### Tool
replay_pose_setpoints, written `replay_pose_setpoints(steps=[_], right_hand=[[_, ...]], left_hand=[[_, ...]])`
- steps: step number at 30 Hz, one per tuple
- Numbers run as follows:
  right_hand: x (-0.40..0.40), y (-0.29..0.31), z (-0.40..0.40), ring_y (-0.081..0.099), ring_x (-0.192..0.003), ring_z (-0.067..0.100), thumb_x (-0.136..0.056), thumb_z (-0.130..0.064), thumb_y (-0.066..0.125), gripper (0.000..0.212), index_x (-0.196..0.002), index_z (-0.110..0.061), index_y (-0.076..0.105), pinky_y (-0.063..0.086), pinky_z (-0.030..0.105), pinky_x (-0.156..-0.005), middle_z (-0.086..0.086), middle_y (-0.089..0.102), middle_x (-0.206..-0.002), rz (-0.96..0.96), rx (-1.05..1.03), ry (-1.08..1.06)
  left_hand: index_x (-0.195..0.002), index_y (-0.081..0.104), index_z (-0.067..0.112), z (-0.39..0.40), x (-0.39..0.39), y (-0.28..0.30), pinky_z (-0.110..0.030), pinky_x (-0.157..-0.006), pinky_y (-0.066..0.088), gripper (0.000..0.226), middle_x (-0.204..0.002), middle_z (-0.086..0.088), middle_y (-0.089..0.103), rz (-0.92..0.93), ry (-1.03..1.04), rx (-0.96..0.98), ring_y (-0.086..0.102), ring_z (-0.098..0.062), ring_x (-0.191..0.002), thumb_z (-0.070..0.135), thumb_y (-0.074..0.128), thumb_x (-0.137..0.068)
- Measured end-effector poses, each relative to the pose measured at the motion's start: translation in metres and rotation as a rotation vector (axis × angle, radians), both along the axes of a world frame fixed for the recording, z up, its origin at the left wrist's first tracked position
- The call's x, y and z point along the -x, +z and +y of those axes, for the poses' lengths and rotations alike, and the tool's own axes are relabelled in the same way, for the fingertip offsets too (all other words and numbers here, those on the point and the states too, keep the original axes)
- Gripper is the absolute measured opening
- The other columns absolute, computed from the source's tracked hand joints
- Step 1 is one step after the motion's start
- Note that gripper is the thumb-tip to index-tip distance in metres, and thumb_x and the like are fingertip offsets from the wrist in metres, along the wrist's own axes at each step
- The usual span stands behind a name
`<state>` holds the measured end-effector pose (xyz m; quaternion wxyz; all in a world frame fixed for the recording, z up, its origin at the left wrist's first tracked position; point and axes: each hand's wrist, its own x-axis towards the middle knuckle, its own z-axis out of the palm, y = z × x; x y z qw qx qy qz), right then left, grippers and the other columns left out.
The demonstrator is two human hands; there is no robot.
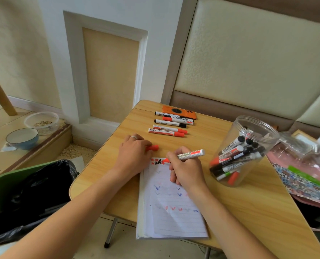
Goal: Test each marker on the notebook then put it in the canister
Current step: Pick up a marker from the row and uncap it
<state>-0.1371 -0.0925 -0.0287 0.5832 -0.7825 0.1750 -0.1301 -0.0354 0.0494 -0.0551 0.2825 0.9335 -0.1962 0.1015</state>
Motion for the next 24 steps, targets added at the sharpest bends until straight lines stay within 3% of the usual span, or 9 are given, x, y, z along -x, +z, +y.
replay_pose_setpoints(steps=[4, 8, 13, 16, 21, 24], right_hand=[[0.002, 0.001, -0.003, 0.056, -0.046, 0.015, -0.099, -0.029, 0.066, 0.018, -0.090, -0.015, 0.060, 0.036, 0.021, -0.038, 0.000, 0.064, -0.068, -0.046, -0.058, 0.010], [0.004, 0.003, -0.008, 0.056, -0.047, 0.016, -0.097, -0.030, 0.071, 0.013, -0.096, -0.018, 0.065, 0.035, 0.022, -0.039, 0.003, 0.069, -0.076, -0.126, -0.130, 0.025], [0.007, 0.006, -0.008, 0.059, -0.051, 0.016, -0.096, -0.029, 0.073, 0.008, -0.098, -0.023, 0.068, 0.038, 0.023, -0.040, 0.012, 0.070, -0.076, -0.188, -0.119, 0.068], [0.009, 0.007, -0.008, 0.057, -0.047, 0.013, -0.096, -0.026, 0.073, 0.008, -0.099, -0.021, 0.069, 0.038, 0.022, -0.039, 0.007, 0.067, -0.068, -0.220, -0.109, 0.101], [0.009, 0.006, -0.008, 0.059, -0.050, 0.017, -0.097, -0.023, 0.071, 0.007, -0.099, -0.017, 0.069, 0.039, 0.023, -0.039, 0.011, 0.072, -0.084, -0.266, -0.118, 0.174], [0.009, 0.004, -0.008, 0.058, -0.050, 0.018, -0.098, -0.022, 0.070, 0.006, -0.097, -0.016, 0.069, 0.039, 0.023, -0.040, 0.007, 0.072, -0.081, -0.251, -0.123, 0.194]], left_hand=[[-0.108, 0.073, 0.031, 0.001, 0.004, 0.005, -0.036, -0.091, 0.046, 0.016, -0.111, 0.004, 0.061, 0.041, 0.005, 0.142, 0.051, -0.019, -0.109, 0.031, 0.067, -0.093], [-0.102, 0.071, 0.035, 0.006, 0.015, 0.010, -0.038, -0.086, 0.047, 0.015, -0.103, 0.011, 0.061, -0.001, -0.074, 0.261, 0.053, -0.015, -0.101, 0.023, 0.068, -0.094], [-0.103, 0.068, 0.039, 0.012, 0.028, 0.017, -0.032, -0.089, 0.030, 0.015, -0.106, 0.018, 0.061, -0.171, -0.060, 0.199, 0.048, -0.010, -0.105, 0.026, 0.067, -0.094], [-0.105, 0.068, 0.036, 0.015, 0.035, 0.022, -0.029, -0.088, 0.024, 0.015, -0.108, 0.016, 0.064, -0.291, -0.055, 0.172, 0.049, -0.011, -0.108, 0.026, 0.068, -0.093], [-0.107, 0.066, 0.034, 0.016, 0.041, 0.020, -0.030, -0.089, 0.024, 0.015, -0.107, 0.017, 0.063, -0.261, -0.145, 0.142, 0.049, -0.010, -0.108, 0.028, 0.068, -0.093], [-0.106, 0.064, 0.032, 0.015, 0.043, 0.016, -0.032, -0.088, 0.029, 0.014, -0.105, 0.017, 0.062, -0.226, -0.229, 0.169, 0.050, -0.010, -0.104, 0.025, 0.065, -0.095]])
